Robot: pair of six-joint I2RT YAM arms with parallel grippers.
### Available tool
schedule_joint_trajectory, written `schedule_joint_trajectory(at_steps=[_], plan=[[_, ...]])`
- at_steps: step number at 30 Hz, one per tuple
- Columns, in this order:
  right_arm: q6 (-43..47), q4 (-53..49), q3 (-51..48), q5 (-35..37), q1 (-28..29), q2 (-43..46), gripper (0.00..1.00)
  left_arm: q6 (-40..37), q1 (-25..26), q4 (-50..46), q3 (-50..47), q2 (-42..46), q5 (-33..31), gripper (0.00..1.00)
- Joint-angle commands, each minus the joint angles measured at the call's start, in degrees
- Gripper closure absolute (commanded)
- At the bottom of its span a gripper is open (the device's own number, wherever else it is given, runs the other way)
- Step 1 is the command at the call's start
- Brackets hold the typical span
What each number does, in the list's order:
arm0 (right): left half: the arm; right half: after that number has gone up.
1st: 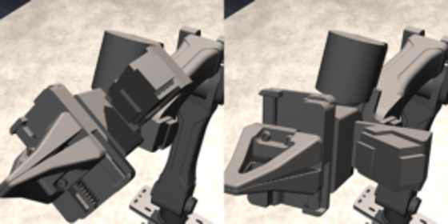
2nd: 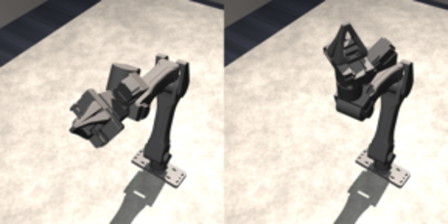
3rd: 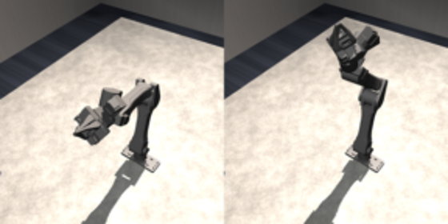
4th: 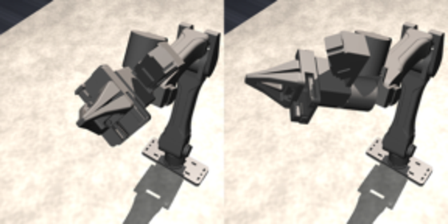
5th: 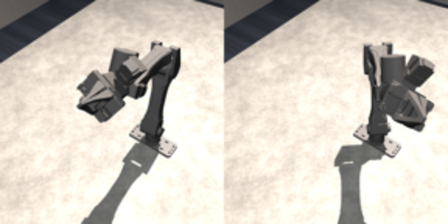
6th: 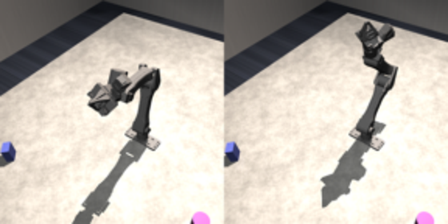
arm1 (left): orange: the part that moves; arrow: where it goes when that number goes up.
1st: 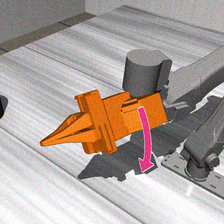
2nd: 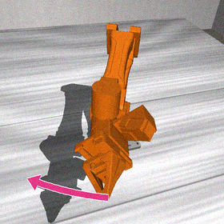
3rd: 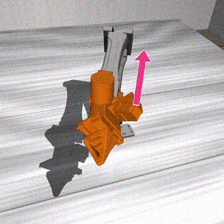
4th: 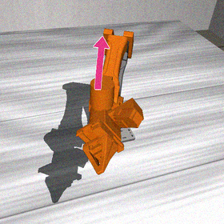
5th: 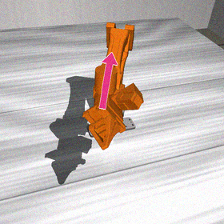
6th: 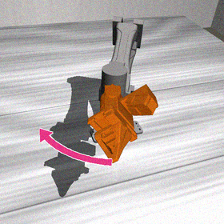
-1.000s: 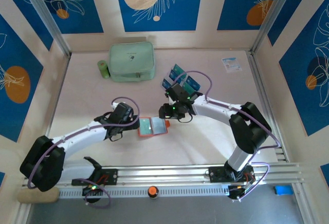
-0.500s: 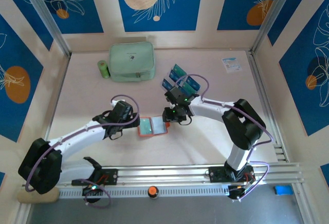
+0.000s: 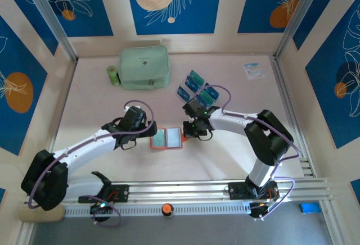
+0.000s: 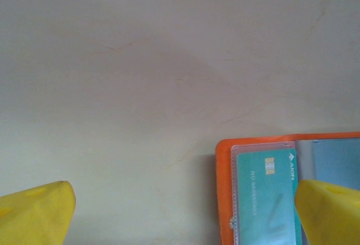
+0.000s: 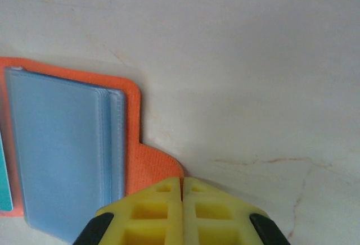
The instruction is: Put the credit cards into the card holder
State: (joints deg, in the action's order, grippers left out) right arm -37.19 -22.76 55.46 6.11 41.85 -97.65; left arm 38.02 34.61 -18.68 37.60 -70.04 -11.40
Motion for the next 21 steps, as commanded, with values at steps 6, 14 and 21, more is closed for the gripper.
schedule_joint_trajectory(at_steps=[6,14,21], plan=[[-1.7,-1.2,-1.8,0.1,-1.0,3.6,0.81,-1.9,-0.4,1.7,4.5,-1.9,6.6,0.0],[-2.3,-0.8,-0.6,-3.6,-3.3,8.9,0.81,-0.9,0.3,3.9,6.2,-2.3,11.3,0.0],[-3.0,4.4,1.1,-13.9,-6.3,6.0,0.91,0.5,3.4,7.0,5.1,-4.8,12.9,0.0]])
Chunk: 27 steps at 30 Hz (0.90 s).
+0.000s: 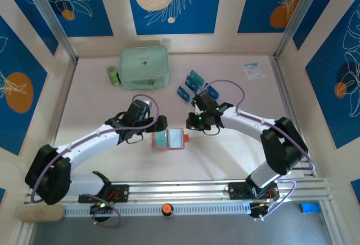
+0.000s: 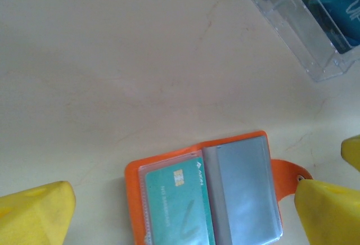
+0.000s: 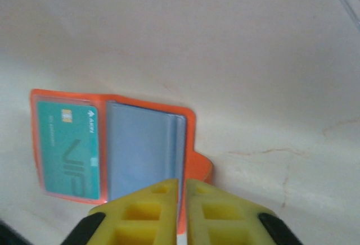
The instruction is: Put the credit cards into the card holder
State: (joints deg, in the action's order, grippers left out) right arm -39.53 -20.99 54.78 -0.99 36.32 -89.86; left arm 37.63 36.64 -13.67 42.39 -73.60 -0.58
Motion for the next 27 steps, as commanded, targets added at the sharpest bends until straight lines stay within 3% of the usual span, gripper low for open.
schedule_joint_trajectory(at_steps=[1,7,27], plan=[[-0.6,3.3,2.3,-8.6,-1.0,-2.9,0.93,1.1,1.9,2.6,0.1,-1.8,2.1,0.0],[0.1,3.6,6.0,-11.2,-0.3,-9.2,1.0,1.3,4.0,4.3,-0.1,-5.1,1.8,0.0],[1.7,2.0,6.1,-8.0,2.6,-15.6,1.0,-2.2,4.6,5.0,-1.9,-11.5,0.5,0.0]])
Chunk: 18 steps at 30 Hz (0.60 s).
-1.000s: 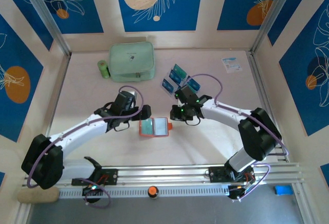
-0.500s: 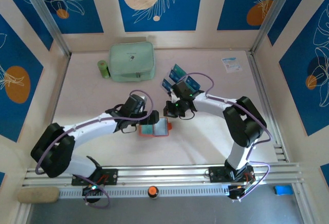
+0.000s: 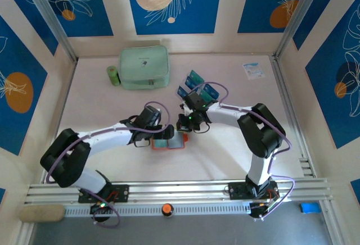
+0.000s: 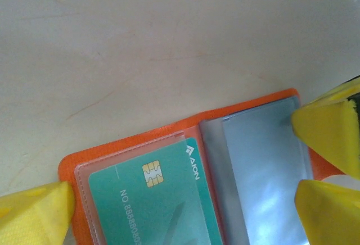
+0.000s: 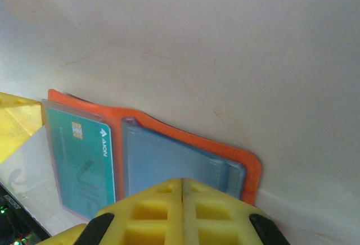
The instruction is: Put the credit cards into the card holder
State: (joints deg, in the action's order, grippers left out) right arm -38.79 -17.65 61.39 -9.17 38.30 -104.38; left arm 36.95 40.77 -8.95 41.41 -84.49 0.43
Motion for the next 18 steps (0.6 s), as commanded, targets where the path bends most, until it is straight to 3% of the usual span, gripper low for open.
schedule_joint_trajectory(at_steps=[1,18], plan=[[0.9,-1.3,-0.6,0.2,0.7,-1.5,1.0,-1.6,0.5,0.3,-1.0,-0.8,-0.6,0.0],[-1.2,0.5,1.0,-2.2,2.6,-5.2,1.0,-2.8,0.5,1.3,-2.3,-3.8,-1.7,0.01]])
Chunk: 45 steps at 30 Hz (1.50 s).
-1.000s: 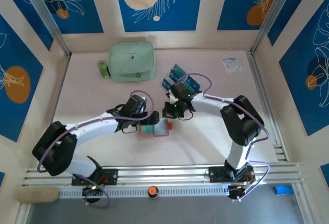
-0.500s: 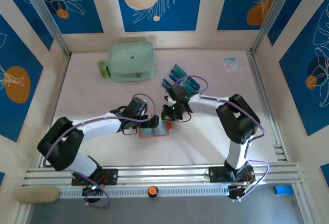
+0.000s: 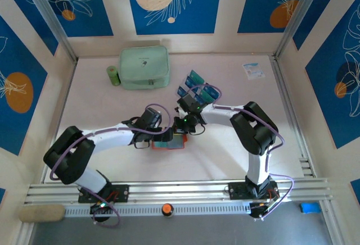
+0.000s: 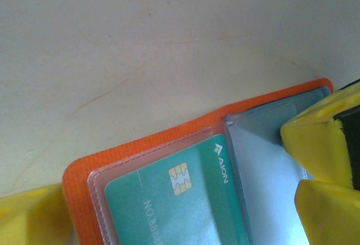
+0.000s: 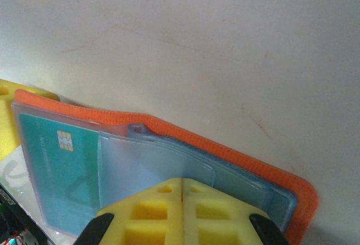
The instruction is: Put the credit cards into the card holder
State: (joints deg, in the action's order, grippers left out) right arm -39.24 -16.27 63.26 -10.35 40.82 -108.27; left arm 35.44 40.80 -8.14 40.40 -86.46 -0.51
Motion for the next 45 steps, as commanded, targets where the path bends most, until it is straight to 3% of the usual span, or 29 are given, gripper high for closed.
schedule_joint_trajectory(at_steps=[1,12,17,20,32,37,45], plan=[[-1.0,-0.8,-1.0,-1.0,0.0,-1.3,1.0,-1.3,0.5,0.7,-1.4,-1.9,-0.8,0.04],[-1.6,-0.6,-1.5,-1.1,-0.7,2.9,1.0,-1.3,0.5,2.2,-2.4,-3.1,0.3,0.18],[-3.6,0.8,-3.9,0.1,-1.1,6.7,0.85,-1.3,0.5,2.5,-2.4,-3.5,0.5,0.22],[-4.3,1.7,-5.1,0.3,-1.1,7.3,0.82,-1.3,0.4,2.8,-2.6,-3.7,0.5,0.24],[-4.6,3.8,-4.4,-2.0,-1.2,3.1,0.78,-1.4,0.5,3.2,-2.7,-4.3,0.6,0.26],[-4.6,5.1,-3.8,-4.1,-1.3,1.7,0.7,-1.3,0.5,3.3,-2.8,-4.3,0.6,0.26],[-5.2,8.3,-4.2,-8.7,-1.8,1.5,0.7,-1.3,0.5,3.4,-2.9,-4.0,0.6,0.27]])
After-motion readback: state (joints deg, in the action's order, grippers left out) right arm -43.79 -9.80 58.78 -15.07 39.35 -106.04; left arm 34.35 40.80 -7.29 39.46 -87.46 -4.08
